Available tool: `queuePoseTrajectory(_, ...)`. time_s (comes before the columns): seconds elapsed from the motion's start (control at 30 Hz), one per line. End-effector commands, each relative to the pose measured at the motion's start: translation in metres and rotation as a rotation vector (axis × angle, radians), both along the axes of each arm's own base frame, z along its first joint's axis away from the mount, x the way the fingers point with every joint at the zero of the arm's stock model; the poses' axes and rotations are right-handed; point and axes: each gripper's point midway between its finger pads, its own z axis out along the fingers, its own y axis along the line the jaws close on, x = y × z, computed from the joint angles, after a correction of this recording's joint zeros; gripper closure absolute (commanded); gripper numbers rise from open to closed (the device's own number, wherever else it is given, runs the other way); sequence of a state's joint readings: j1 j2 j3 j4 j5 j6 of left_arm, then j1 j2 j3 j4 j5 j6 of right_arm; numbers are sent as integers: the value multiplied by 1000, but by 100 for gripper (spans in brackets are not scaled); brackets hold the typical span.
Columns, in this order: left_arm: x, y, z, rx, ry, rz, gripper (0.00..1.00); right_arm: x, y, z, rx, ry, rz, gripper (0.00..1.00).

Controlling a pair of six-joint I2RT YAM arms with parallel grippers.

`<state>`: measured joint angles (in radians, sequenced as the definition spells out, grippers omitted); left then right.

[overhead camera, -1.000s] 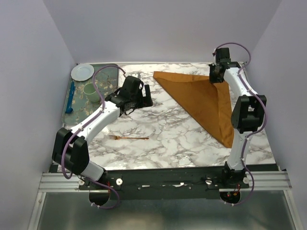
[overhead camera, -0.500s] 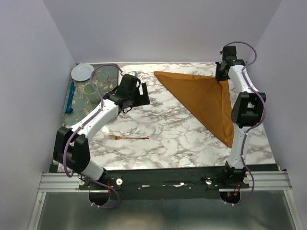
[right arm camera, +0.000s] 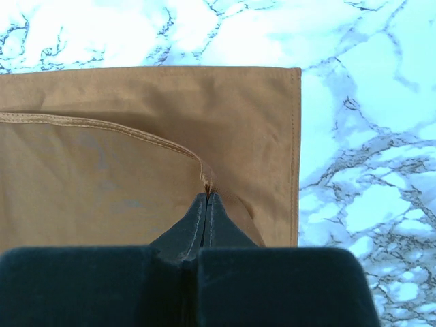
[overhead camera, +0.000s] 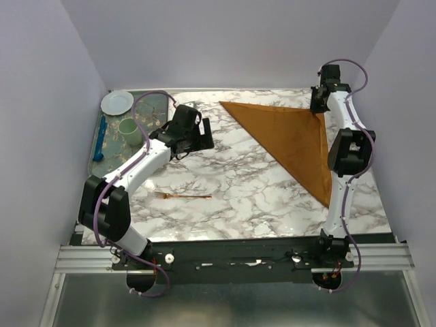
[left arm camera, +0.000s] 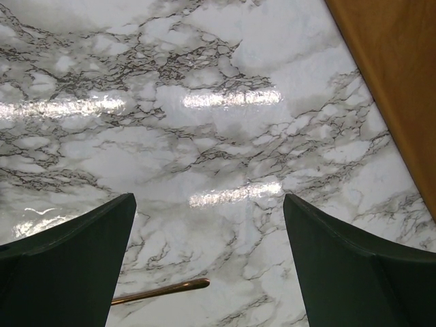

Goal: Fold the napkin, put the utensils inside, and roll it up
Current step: Fold the napkin

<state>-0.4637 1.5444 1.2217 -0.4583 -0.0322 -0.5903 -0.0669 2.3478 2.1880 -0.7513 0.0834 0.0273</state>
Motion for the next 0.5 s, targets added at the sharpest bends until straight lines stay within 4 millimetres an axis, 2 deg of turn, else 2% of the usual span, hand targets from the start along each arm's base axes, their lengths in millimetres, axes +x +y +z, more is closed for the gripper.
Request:
queuePoseTrajectory(0.0, 5, -2, 6, -9, -6, -10, 1, 11, -6, -3, 11, -14, -4, 99)
queuePoseTrajectory(0.47, 7, 2, 7, -8, -6, -2, 1, 23, -15, -16, 21, -24, -26, 99)
